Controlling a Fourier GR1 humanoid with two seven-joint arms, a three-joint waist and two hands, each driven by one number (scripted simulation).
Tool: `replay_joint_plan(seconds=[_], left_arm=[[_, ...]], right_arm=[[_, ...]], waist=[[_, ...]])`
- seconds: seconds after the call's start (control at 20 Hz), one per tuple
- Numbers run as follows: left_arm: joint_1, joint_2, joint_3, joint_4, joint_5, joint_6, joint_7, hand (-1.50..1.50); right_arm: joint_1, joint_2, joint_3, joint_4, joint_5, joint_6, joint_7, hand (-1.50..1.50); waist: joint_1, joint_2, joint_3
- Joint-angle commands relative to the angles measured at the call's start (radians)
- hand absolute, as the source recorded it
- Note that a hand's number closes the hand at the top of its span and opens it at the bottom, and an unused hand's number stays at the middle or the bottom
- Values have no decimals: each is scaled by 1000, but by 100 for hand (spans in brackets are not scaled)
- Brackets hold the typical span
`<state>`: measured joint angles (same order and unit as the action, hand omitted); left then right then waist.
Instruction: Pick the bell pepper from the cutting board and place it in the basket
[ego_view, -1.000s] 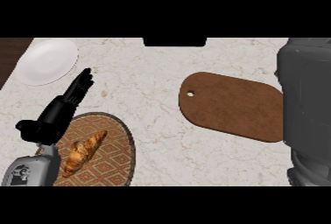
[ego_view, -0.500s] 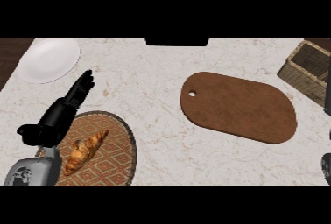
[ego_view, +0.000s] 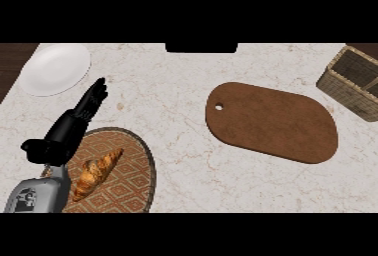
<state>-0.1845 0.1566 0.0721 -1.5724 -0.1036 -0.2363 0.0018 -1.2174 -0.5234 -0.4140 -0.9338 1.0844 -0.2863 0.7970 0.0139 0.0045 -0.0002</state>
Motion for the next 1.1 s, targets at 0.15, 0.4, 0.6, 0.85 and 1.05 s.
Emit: replay_joint_plan(seconds=[0.15, 0.4, 0.6, 0.85, 1.05], left_arm=[[36, 26, 37, 13, 20, -20, -47, 0], [21, 4, 3, -88, 30, -20, 66, 0], [52, 3, 7, -46, 14, -19, 0, 0], [65, -12, -24, -78, -5, -14, 11, 0], [3, 45, 54, 42, 43, -59, -61, 0]], right_arm=[[77, -110, -77, 121, -122, 19, -163, 150], [117, -126, -83, 208, -120, -121, -240, 150], [181, -138, -74, 188, -136, -168, -304, 150], [218, -168, -119, 257, -165, -324, -414, 150], [187, -194, -182, 345, -257, -376, -511, -150]], waist=[[-2, -1, 0], [7, 0, 1], [0, -1, 0], [7, 1, 1], [10, 7, 1]])
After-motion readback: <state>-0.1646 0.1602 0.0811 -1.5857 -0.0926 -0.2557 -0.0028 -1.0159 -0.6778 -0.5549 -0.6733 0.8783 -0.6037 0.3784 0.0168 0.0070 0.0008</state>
